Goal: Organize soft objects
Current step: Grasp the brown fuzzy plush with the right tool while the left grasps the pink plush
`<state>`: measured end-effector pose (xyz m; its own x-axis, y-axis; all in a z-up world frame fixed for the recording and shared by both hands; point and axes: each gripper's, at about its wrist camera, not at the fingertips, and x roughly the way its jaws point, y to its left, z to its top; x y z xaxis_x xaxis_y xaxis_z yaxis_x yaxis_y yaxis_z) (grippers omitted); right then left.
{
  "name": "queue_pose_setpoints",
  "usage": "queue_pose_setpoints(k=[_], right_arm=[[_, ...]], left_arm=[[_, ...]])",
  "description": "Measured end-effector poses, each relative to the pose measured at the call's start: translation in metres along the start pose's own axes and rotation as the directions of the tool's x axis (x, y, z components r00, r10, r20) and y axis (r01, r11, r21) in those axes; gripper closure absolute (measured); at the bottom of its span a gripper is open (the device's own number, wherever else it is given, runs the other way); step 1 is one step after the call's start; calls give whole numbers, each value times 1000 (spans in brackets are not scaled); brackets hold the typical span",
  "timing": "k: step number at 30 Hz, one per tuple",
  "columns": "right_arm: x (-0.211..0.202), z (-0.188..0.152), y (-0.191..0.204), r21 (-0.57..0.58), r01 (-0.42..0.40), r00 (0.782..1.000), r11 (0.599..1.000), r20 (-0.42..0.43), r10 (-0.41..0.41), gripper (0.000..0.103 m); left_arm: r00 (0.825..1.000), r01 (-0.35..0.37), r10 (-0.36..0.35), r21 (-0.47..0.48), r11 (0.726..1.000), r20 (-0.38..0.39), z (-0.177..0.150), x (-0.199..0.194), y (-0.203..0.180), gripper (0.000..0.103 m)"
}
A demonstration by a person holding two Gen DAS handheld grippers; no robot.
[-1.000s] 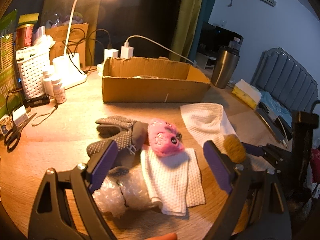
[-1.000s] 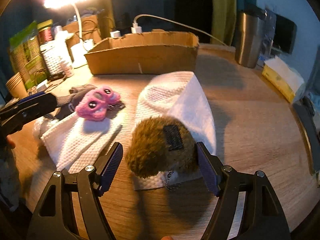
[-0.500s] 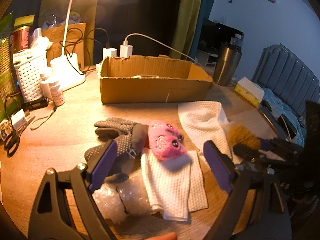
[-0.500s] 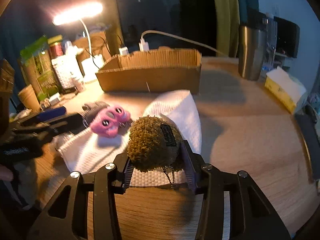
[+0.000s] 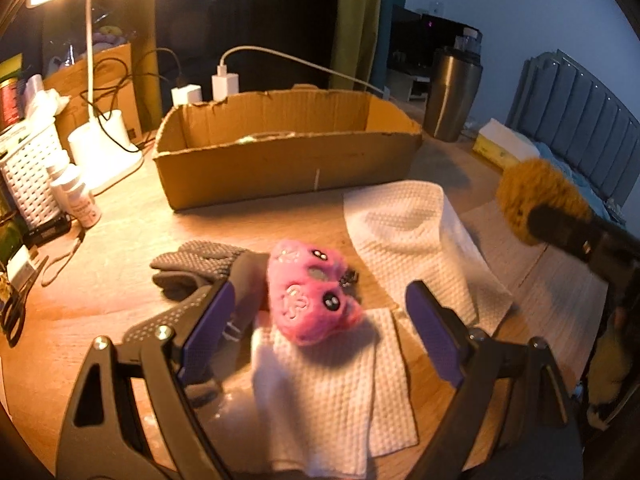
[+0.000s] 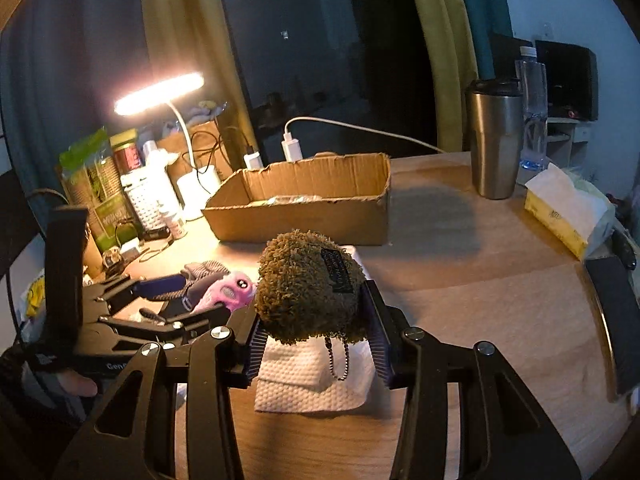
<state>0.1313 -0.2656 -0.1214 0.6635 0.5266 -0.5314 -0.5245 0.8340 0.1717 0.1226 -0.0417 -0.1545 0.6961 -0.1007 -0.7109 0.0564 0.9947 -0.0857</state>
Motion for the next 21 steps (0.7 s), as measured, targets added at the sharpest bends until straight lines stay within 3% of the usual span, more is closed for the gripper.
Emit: queue_pose_setpoints(k=[10,12,15,21], right_arm=[[4,3,-11,-19,31,999,999,35,-31,57],[5,2,-14,-18,32,999,999,31,-32,57],[4,1,-17,-15,38,999,999,32,-37,57],[-1,2,-25,-1,55,998,999,44,-54,57]], left_arm=[[996,7,-5,18,1000,-88,-2,26,-4,41],[995,8,-6,17,1000,-99,-2,29,-5,51],[995,13,-12,10,1000,-100,-3,30,-6,57],[996,25,-22,34,999,-88,0,27,-15,59]])
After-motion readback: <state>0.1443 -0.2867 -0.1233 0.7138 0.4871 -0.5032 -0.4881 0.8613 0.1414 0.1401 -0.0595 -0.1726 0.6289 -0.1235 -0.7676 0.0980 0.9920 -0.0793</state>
